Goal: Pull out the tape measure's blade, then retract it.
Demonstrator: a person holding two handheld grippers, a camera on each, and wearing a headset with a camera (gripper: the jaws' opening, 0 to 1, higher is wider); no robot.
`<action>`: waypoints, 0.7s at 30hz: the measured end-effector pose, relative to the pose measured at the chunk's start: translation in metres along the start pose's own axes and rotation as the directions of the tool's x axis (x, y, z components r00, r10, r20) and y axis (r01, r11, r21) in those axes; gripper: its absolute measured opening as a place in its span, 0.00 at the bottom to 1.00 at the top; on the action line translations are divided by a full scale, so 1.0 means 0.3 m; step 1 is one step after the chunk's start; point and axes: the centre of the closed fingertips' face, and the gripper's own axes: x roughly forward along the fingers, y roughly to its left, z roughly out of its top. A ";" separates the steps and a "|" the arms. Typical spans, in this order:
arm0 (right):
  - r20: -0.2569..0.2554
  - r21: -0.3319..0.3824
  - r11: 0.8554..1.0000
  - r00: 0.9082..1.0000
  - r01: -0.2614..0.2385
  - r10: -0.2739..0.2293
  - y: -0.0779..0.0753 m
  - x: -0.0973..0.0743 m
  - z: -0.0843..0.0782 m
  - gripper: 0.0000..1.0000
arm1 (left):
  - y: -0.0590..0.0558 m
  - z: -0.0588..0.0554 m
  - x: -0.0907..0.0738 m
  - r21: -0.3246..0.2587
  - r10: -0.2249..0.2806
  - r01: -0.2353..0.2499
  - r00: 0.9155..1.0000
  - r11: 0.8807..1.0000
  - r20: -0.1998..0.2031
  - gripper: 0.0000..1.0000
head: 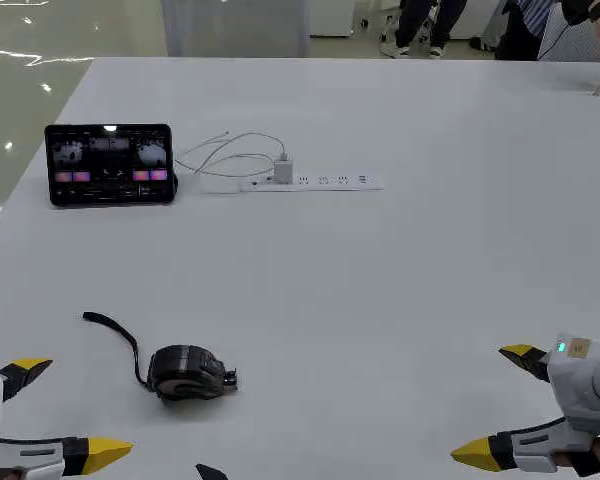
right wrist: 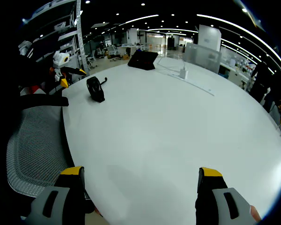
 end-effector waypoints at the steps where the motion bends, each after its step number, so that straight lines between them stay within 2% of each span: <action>1: 0.000 0.001 1.000 1.000 0.000 0.000 -0.001 0.000 -0.001 0.99 | 0.000 -0.001 -0.001 0.000 0.000 0.000 1.000 1.000 -0.001 0.99; 17: 0.001 0.013 1.000 1.000 0.004 -0.004 -0.012 0.005 -0.007 0.99 | 0.004 -0.005 -0.003 0.003 0.001 -0.001 1.000 1.000 -0.002 0.99; 21: 0.012 0.012 1.000 1.000 -0.005 0.005 -0.009 0.009 0.000 0.99 | 0.009 -0.012 -0.002 0.014 0.001 -0.001 1.000 1.000 -0.017 0.99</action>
